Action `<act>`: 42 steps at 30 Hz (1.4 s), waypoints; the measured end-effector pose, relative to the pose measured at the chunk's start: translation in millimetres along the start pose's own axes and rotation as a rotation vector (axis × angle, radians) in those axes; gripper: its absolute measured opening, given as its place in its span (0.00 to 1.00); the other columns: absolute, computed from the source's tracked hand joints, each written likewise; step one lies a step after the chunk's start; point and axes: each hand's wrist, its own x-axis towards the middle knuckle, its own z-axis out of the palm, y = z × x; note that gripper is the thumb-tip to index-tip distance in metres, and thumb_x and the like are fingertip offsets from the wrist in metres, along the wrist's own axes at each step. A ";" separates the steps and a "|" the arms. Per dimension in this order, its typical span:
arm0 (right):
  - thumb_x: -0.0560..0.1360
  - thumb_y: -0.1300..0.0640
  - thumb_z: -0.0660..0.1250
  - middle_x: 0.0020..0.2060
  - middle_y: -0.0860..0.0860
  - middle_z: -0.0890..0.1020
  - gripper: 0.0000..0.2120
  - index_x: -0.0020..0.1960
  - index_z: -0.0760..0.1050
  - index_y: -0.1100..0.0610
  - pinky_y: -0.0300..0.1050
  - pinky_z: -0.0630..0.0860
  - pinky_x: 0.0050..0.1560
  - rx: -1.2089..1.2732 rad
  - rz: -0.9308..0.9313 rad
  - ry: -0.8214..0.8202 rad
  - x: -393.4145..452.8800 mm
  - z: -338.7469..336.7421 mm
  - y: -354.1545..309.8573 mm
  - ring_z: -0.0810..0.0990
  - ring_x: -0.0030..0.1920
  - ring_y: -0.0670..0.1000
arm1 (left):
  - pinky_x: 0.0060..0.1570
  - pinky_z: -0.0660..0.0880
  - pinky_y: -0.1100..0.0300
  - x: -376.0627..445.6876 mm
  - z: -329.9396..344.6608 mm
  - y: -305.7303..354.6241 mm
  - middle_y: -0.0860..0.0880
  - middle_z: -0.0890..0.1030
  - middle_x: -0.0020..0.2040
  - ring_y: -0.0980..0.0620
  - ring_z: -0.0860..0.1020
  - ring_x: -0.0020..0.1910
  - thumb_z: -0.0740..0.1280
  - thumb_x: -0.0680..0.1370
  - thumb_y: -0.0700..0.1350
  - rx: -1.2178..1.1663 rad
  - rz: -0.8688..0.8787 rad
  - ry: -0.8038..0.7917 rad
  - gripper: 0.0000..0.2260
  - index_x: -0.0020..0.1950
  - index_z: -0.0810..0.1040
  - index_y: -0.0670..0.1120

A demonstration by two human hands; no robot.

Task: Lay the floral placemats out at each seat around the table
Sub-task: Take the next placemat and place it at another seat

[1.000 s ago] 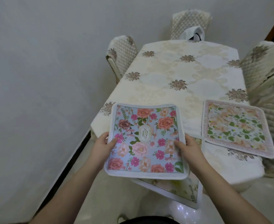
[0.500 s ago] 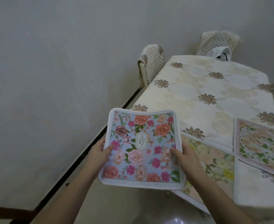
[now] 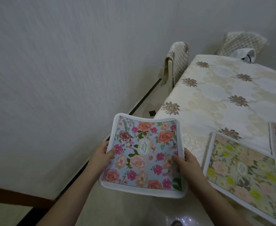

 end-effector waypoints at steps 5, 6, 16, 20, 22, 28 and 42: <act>0.80 0.59 0.64 0.46 0.51 0.87 0.09 0.58 0.75 0.51 0.48 0.83 0.37 -0.048 0.013 0.008 7.4 17.5 -0.3 0.87 0.44 0.55 | 0.38 0.83 0.51 6.8 -12.4 -3.5 0.50 0.87 0.44 0.47 0.86 0.40 0.68 0.80 0.47 -0.003 -0.009 -0.003 0.05 0.55 0.78 0.53; 0.80 0.59 0.64 0.46 0.51 0.87 0.09 0.58 0.76 0.51 0.49 0.84 0.38 -0.052 0.011 0.010 10.6 20.0 -0.7 0.87 0.44 0.55 | 0.40 0.83 0.49 10.0 -13.1 -3.7 0.49 0.87 0.44 0.47 0.86 0.40 0.68 0.80 0.47 -0.007 -0.015 -0.004 0.05 0.55 0.78 0.53; 0.80 0.58 0.64 0.45 0.50 0.87 0.08 0.58 0.75 0.52 0.51 0.84 0.40 -0.040 0.057 0.045 74.9 43.1 -9.2 0.87 0.43 0.54 | 0.36 0.82 0.53 82.5 -19.9 8.4 0.52 0.87 0.44 0.47 0.86 0.40 0.68 0.80 0.48 0.005 -0.054 -0.021 0.05 0.55 0.77 0.54; 0.80 0.58 0.63 0.46 0.52 0.87 0.08 0.58 0.75 0.54 0.58 0.84 0.44 -0.017 0.074 0.034 112.3 55.4 -22.2 0.87 0.43 0.56 | 0.35 0.82 0.53 118.0 -24.2 23.1 0.50 0.87 0.44 0.46 0.86 0.40 0.69 0.80 0.47 -0.012 -0.080 0.009 0.06 0.56 0.78 0.53; 0.79 0.58 0.64 0.47 0.52 0.87 0.08 0.58 0.75 0.53 0.60 0.83 0.46 -0.037 0.073 0.048 131.1 63.1 -29.7 0.87 0.44 0.55 | 0.32 0.82 0.55 135.8 -27.5 33.3 0.50 0.87 0.44 0.46 0.86 0.38 0.69 0.79 0.47 -0.006 -0.087 0.038 0.05 0.55 0.78 0.52; 0.79 0.58 0.64 0.46 0.51 0.87 0.07 0.55 0.76 0.51 0.60 0.83 0.47 -0.076 0.066 0.081 180.2 77.5 -51.7 0.87 0.43 0.54 | 0.34 0.82 0.54 181.2 -31.6 60.7 0.47 0.87 0.44 0.45 0.86 0.39 0.68 0.80 0.45 0.010 -0.081 0.047 0.06 0.57 0.78 0.49; 0.79 0.59 0.64 0.48 0.51 0.86 0.09 0.58 0.75 0.52 0.59 0.83 0.48 -0.071 0.090 0.299 269.4 137.2 -80.1 0.87 0.44 0.53 | 0.47 0.82 0.41 343.9 -52.2 98.5 0.45 0.86 0.48 0.44 0.86 0.42 0.67 0.81 0.45 0.144 -0.058 -0.150 0.11 0.63 0.76 0.47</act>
